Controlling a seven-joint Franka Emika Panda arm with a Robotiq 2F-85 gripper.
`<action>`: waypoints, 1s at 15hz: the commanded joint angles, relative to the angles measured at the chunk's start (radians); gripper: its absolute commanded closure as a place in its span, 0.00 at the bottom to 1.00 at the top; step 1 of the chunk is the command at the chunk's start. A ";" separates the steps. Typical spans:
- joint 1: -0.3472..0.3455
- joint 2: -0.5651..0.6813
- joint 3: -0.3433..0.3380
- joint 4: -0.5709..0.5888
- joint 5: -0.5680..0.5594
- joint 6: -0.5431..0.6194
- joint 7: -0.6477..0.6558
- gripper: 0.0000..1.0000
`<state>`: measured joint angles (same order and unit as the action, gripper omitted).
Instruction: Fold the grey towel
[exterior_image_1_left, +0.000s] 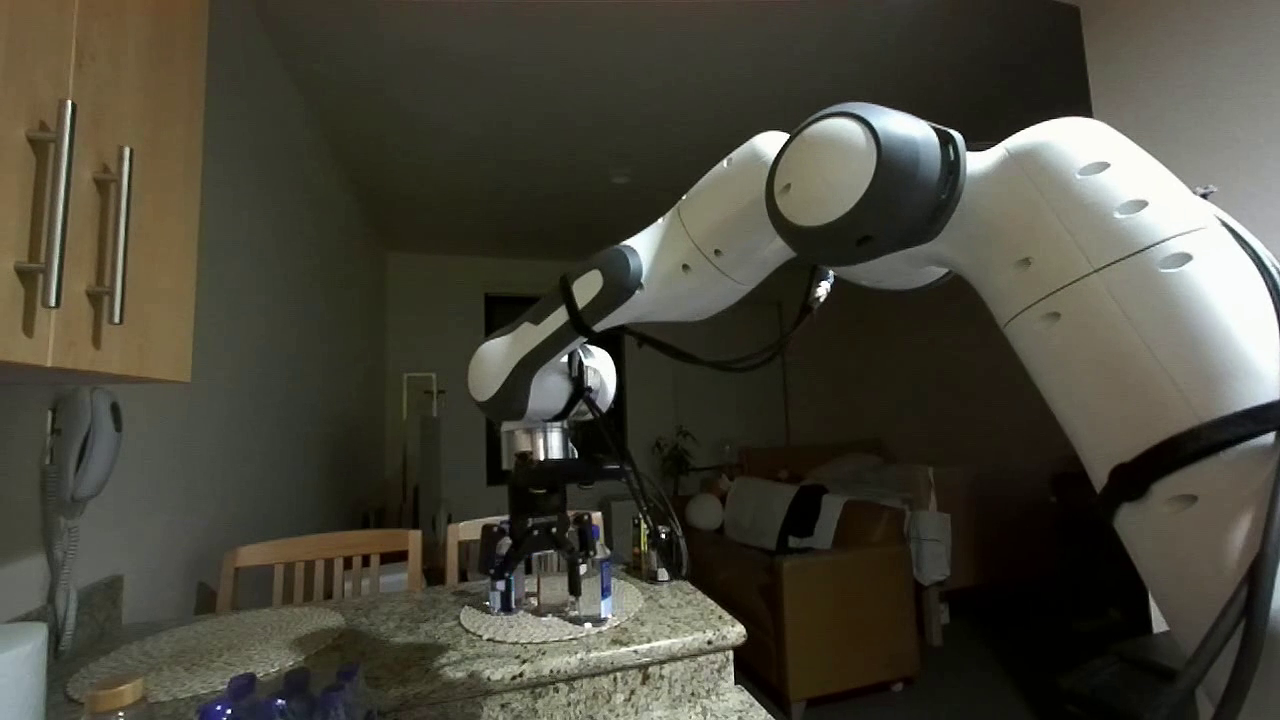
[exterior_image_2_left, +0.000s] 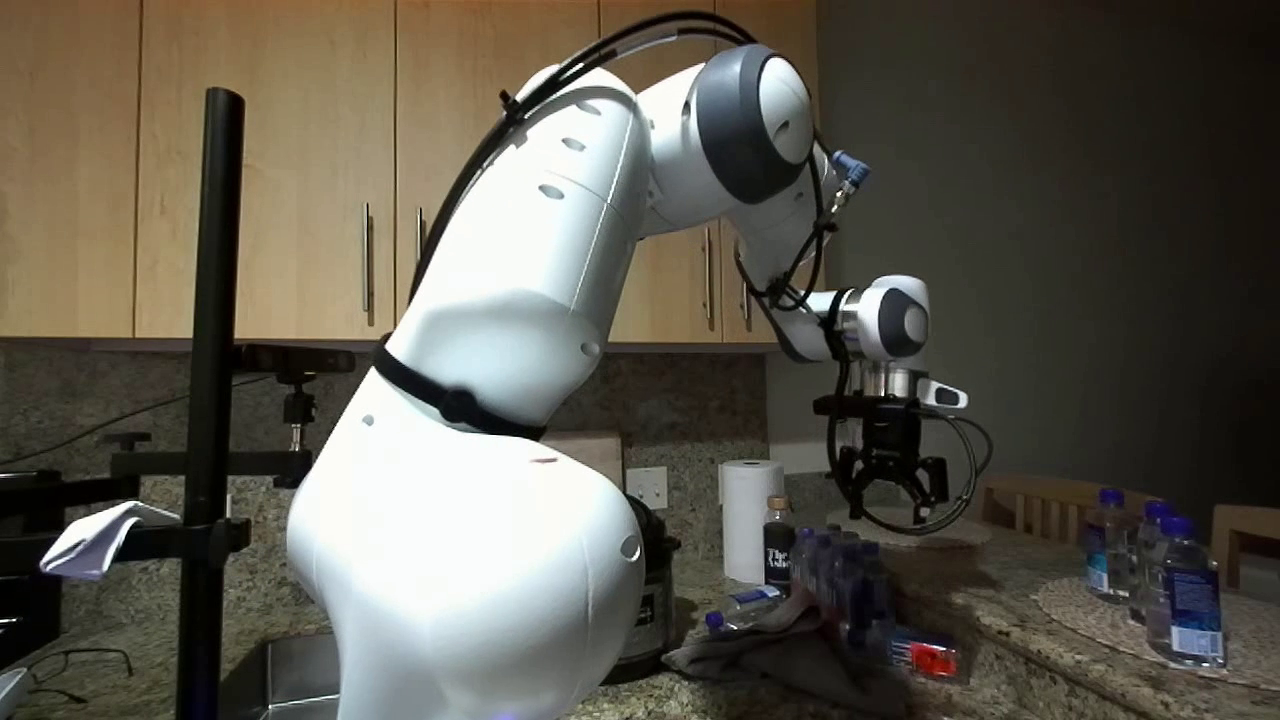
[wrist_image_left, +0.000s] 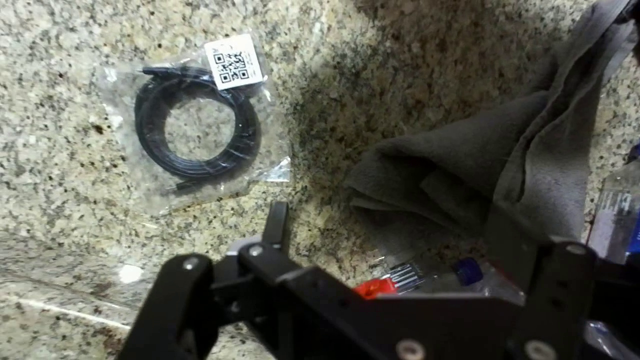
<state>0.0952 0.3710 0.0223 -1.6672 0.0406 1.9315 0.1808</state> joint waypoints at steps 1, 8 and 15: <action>-0.039 -0.084 -0.021 -0.062 -0.019 -0.032 -0.045 0.00; -0.088 -0.194 -0.064 -0.154 -0.053 -0.034 -0.085 0.00; -0.118 -0.290 -0.082 -0.258 -0.062 -0.010 -0.131 0.00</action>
<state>-0.0046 0.1437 -0.0632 -1.8475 -0.0119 1.8924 0.0929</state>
